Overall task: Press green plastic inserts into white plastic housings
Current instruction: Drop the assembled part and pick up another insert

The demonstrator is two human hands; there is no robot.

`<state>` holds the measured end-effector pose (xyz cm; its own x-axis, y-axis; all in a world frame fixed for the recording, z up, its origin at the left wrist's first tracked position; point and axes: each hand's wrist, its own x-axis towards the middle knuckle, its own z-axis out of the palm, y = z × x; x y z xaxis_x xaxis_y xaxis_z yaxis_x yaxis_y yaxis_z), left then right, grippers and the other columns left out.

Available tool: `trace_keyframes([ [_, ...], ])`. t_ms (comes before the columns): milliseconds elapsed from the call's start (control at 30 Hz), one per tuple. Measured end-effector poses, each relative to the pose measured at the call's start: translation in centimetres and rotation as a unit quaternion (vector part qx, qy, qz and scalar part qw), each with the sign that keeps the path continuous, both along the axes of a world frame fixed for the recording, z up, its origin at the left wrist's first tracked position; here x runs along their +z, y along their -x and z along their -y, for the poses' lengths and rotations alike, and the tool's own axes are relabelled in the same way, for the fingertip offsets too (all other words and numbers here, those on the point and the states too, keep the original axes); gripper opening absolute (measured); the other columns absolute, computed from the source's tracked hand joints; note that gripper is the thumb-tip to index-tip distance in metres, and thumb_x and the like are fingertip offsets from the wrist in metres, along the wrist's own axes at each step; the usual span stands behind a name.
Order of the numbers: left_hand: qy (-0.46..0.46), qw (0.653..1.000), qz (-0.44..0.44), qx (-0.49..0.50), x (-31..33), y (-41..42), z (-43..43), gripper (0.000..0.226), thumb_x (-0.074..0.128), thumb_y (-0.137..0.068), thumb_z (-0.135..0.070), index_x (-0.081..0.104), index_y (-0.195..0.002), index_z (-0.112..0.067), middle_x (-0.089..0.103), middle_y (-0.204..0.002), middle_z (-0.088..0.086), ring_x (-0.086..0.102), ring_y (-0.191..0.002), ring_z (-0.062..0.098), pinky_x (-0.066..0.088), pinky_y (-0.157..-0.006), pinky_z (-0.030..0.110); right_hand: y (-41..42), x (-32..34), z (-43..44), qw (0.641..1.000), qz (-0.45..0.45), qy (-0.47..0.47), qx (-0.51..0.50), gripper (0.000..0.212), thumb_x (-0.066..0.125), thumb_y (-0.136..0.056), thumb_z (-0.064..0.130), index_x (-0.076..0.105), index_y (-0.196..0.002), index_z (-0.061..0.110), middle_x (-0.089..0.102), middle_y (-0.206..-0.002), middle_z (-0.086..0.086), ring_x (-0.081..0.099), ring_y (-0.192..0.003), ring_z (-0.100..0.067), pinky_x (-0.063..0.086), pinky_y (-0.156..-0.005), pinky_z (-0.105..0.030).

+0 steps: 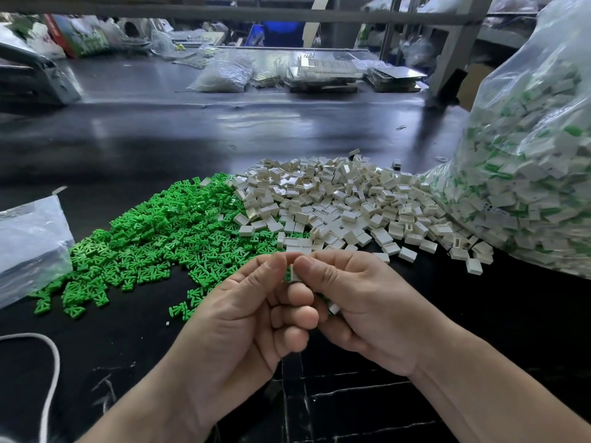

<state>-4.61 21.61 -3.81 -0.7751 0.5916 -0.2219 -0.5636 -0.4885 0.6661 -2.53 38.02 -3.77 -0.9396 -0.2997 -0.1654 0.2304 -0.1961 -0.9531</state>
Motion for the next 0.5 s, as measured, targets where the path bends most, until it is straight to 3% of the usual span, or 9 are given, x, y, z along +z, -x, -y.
trace_keyframes([
  [67, -0.006, 1.0, -0.005, -0.005, 0.07, 0.01, 0.02, 0.033, 0.087, -0.065, -0.021, 0.073, -0.092, -0.008, 0.064, -0.063, 0.013, 0.065, -0.047, 0.019, 0.052, -0.038, 0.023, -0.03, -0.09, -0.04, 1.0, -0.006, 0.004, 0.002, 0.051, 0.062, -0.092, 0.041, 0.058, -0.109, -0.007, 0.055, -0.06, 0.001, 0.04, -0.038, -0.007, 0.027, -0.032, -0.015],
  [200, 0.039, 0.999, -0.018, 0.023, 0.52, -0.16, -0.3, 0.009, 0.071, -0.066, -0.019, 0.071, -0.073, -0.013, 0.06, -0.055, 0.011, 0.06, -0.038, 0.017, 0.046, -0.031, 0.021, -0.15, -0.3, 0.05, 1.0, -0.006, -0.007, -0.007, 0.047, 0.063, -0.09, 0.042, 0.06, -0.099, -0.004, 0.055, -0.06, 0.0, 0.04, -0.039, -0.008, 0.026, -0.032, -0.016],
  [367, 0.048, 0.998, -0.028, 0.04, 0.85, -0.41, -0.43, 0.002, 0.068, -0.066, -0.018, 0.07, -0.066, -0.016, 0.057, -0.052, 0.01, 0.057, -0.035, 0.016, 0.045, -0.03, 0.019, -0.27, -0.05, 0.23, 1.0, 0.0, -0.003, -0.012, 0.032, 0.063, -0.09, 0.042, 0.067, -0.092, 0.011, 0.054, -0.058, -0.001, 0.038, -0.039, -0.009, 0.021, -0.034, -0.019],
  [500, 0.049, 0.997, -0.044, 0.045, 0.68, -0.54, -0.4, 0.004, 0.067, -0.071, -0.019, 0.07, -0.069, -0.016, 0.056, -0.053, 0.009, 0.056, -0.036, 0.015, 0.044, -0.03, 0.02, -0.3, -0.12, 0.55, 1.0, 0.006, -0.011, -0.021, 0.05, 0.064, -0.089, 0.043, 0.06, -0.099, -0.006, 0.054, -0.06, -0.003, 0.038, -0.041, -0.012, 0.021, -0.034, -0.02],
])
